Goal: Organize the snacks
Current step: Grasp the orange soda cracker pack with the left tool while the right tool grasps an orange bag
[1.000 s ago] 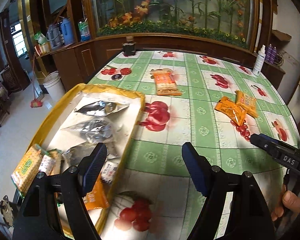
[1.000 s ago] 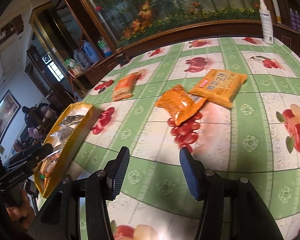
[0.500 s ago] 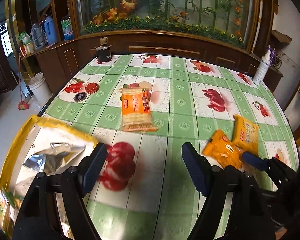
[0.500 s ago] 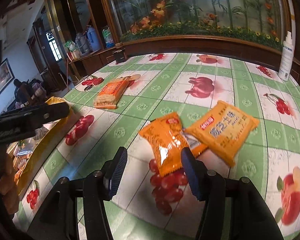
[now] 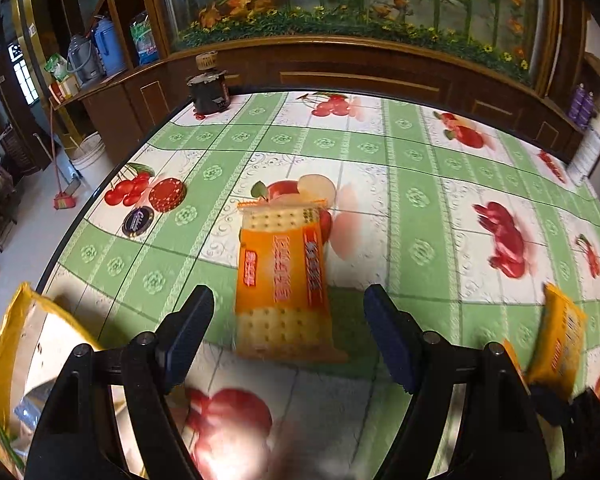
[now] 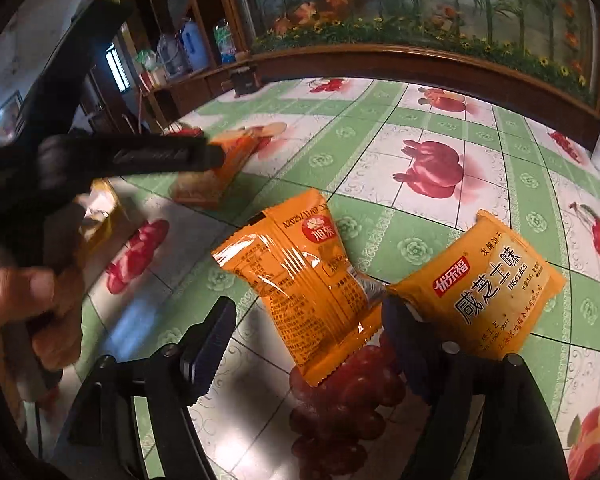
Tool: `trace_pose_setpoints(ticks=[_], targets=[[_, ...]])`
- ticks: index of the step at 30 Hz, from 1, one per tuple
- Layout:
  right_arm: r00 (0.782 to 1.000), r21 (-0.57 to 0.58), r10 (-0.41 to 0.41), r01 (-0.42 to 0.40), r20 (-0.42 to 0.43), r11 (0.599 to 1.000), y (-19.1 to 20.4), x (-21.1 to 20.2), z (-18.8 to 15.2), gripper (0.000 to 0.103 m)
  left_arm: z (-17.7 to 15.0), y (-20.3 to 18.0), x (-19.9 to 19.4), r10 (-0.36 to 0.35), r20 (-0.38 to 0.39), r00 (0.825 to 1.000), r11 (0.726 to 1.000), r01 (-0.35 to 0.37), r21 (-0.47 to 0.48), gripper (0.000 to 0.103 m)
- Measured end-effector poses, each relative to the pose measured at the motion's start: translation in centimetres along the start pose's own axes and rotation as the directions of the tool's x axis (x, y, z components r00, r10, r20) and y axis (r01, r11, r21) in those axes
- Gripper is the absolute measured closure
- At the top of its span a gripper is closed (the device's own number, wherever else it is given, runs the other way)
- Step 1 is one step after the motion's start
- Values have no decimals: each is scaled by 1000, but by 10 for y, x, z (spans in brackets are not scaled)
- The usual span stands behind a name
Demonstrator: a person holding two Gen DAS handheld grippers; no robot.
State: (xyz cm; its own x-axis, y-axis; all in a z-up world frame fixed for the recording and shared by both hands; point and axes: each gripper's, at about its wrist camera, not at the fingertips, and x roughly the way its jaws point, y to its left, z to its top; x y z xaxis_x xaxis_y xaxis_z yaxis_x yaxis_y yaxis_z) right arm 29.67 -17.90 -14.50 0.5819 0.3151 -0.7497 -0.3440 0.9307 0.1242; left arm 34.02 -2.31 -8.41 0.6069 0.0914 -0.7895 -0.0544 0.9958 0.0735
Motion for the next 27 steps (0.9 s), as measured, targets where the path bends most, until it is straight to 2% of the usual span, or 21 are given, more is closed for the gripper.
trace_pose_setpoints(ticks=[4,7,10,11,12,13,14,18,25,26,27], targets=[[1000,30,1,-2,13,1000,-6,-2,-1,32,12,1,27,-10,-57,998,999,8,-34,26],[1000,46,-13,12,20,999,-10,-2,0,41,14,0,47,-28,-93,995,999,24,-44,24],[999,77,-14,11,33,997,-17,-3,1,58,13,1,45,-52,-75,996,997,48,-58,25],[999,89,-8,4,40,996,-20,-4,1,64,11,1,43,-56,-69,996,997,53,-55,31],[999,99,-6,2,43,995,-22,-5,1,76,7,1,39,-58,-58,997,997,55,-48,35],[999,109,-3,-2,46,994,-24,-5,1,75,4,1,35,-63,-48,997,997,61,-42,46],[999,113,-3,-2,47,994,-25,-5,1,76,0,1,31,-75,-47,996,997,73,-37,51],[999,123,16,-22,51,992,-28,-6,1,76,-21,0,11,-119,-49,992,993,118,-19,51],[996,137,52,-62,79,989,-30,-12,-1,77,-85,6,-49,-197,-41,980,980,197,-2,51],[995,145,60,-71,75,987,-30,-12,-2,94,-95,9,-61,-203,-32,979,979,203,2,51],[995,156,71,-80,66,984,-29,-12,-4,96,-101,12,-70,-202,-22,979,979,202,5,51]])
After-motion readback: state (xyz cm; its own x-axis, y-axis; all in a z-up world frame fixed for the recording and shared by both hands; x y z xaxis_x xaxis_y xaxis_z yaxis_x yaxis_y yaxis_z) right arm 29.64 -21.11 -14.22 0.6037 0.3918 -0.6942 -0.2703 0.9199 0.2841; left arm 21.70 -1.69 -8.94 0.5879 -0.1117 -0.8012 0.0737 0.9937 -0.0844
